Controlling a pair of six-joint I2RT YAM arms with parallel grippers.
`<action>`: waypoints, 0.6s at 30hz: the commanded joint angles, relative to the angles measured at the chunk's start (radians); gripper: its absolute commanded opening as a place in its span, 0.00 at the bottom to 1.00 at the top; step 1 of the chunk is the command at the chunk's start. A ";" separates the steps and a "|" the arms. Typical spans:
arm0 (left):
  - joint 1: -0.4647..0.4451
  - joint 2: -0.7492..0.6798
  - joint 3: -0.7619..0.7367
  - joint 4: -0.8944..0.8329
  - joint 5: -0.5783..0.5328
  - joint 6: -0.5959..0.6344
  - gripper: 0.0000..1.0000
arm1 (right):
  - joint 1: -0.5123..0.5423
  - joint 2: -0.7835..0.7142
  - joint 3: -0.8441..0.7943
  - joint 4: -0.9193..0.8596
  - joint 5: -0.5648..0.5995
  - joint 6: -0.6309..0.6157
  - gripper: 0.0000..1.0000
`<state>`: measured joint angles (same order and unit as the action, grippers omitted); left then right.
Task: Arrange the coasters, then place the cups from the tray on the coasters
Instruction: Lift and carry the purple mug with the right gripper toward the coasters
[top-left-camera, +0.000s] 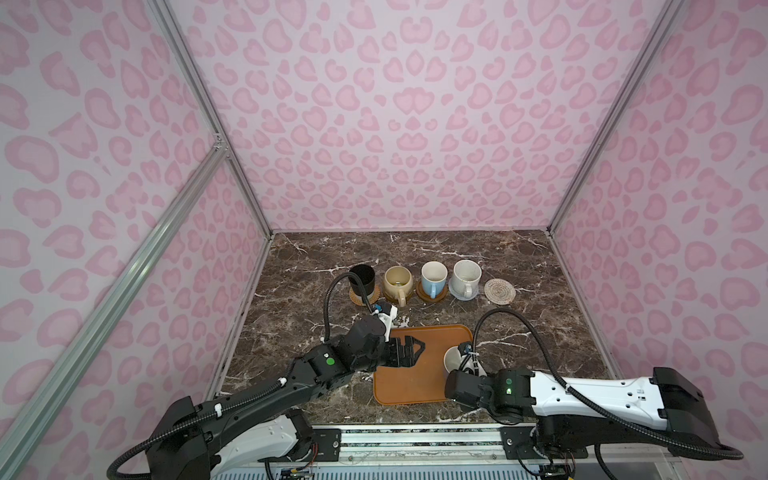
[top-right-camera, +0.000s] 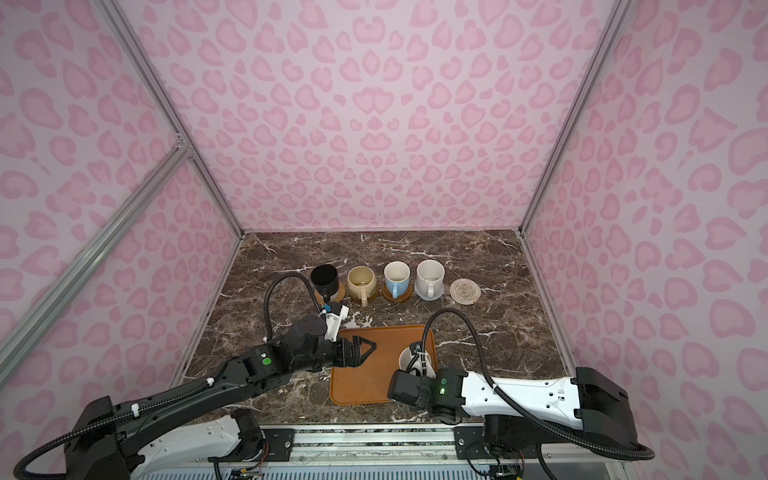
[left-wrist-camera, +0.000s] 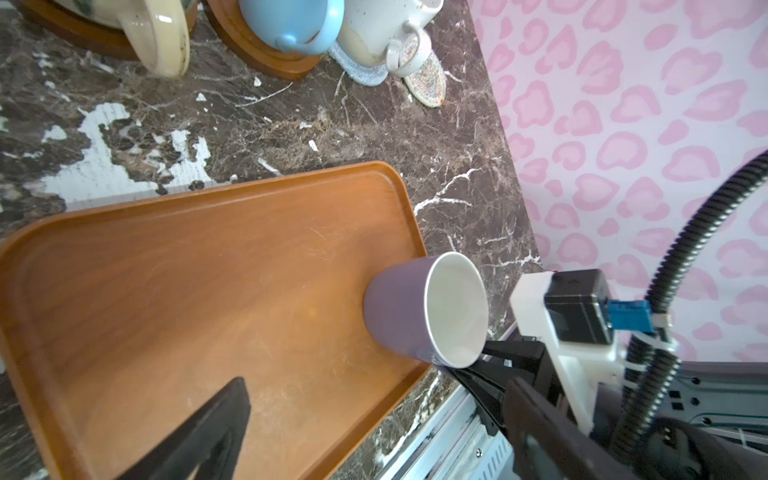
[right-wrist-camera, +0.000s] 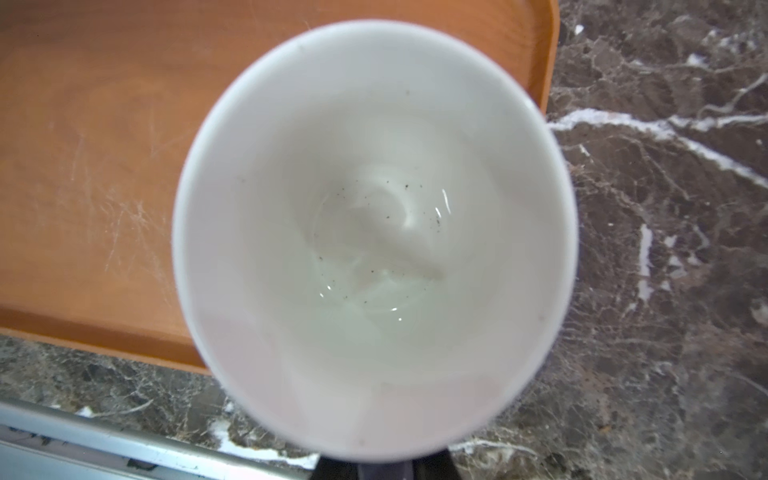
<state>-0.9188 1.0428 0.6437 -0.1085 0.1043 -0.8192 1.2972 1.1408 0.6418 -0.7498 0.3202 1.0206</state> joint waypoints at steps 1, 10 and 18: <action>-0.008 -0.019 0.008 0.048 -0.019 -0.026 0.97 | -0.003 -0.005 0.000 0.010 0.036 -0.008 0.04; -0.031 -0.079 0.008 0.116 -0.039 -0.055 0.97 | -0.060 -0.125 0.014 -0.013 0.088 -0.070 0.00; -0.031 -0.039 0.061 0.131 -0.037 -0.042 0.97 | -0.190 -0.222 0.025 -0.042 0.062 -0.178 0.00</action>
<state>-0.9501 0.9901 0.6811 -0.0208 0.0788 -0.8635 1.1358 0.9321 0.6567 -0.7868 0.3393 0.8944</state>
